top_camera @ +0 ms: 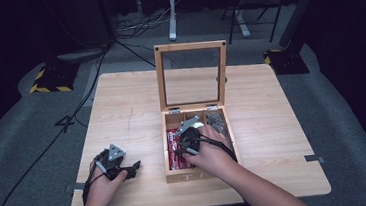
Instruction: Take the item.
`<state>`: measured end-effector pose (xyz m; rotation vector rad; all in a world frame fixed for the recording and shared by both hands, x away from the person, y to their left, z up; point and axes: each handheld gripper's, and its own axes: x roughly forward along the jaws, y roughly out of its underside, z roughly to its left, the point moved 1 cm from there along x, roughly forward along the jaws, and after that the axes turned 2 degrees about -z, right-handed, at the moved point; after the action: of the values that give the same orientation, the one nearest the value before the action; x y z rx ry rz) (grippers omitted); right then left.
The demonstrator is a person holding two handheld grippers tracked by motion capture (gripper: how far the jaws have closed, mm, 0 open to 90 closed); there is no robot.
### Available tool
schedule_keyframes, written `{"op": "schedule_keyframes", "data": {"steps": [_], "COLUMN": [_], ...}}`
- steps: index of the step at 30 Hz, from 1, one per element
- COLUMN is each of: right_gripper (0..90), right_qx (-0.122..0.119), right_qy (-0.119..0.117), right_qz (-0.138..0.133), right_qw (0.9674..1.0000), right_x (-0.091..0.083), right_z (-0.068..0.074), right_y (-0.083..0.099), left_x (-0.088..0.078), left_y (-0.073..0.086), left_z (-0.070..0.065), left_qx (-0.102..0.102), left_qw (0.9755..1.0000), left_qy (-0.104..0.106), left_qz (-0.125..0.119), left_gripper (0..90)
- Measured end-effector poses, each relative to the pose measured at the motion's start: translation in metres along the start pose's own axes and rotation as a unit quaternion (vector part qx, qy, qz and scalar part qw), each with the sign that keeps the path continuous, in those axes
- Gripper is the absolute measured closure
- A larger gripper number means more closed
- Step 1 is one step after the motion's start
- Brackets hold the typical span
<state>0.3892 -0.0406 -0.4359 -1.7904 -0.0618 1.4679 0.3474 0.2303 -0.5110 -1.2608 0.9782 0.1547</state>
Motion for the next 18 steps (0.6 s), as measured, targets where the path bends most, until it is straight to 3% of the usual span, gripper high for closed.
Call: {"op": "schedule_keyframes", "data": {"steps": [8, 14, 18], "right_gripper": [65.2, 70.4, 81.3], "right_qx": [-0.016, -0.023, -0.017], "right_qy": [0.039, 0.048, 0.045], "right_qz": [0.025, 0.03, 0.039], "right_qw": [0.9988, 0.9982, 0.9981], "right_x": [0.0032, 0.0044, 0.006], "right_z": [0.0071, 0.0077, 0.0078], "right_y": [-0.0041, -0.0036, -0.0028], "left_x": [-0.0002, -0.0002, -0.0002], "left_y": [0.0, 0.0, 0.0001], "left_z": [0.0, -0.0001, 0.0], "left_qx": [0.001, 0.001, 0.001], "left_qw": [1.0, 1.0, 1.0], "left_qy": [0.0, 0.0, 0.0], "left_qz": [0.001, 0.001, 0.001], "left_gripper": [22.1, 22.1, 22.1]}}
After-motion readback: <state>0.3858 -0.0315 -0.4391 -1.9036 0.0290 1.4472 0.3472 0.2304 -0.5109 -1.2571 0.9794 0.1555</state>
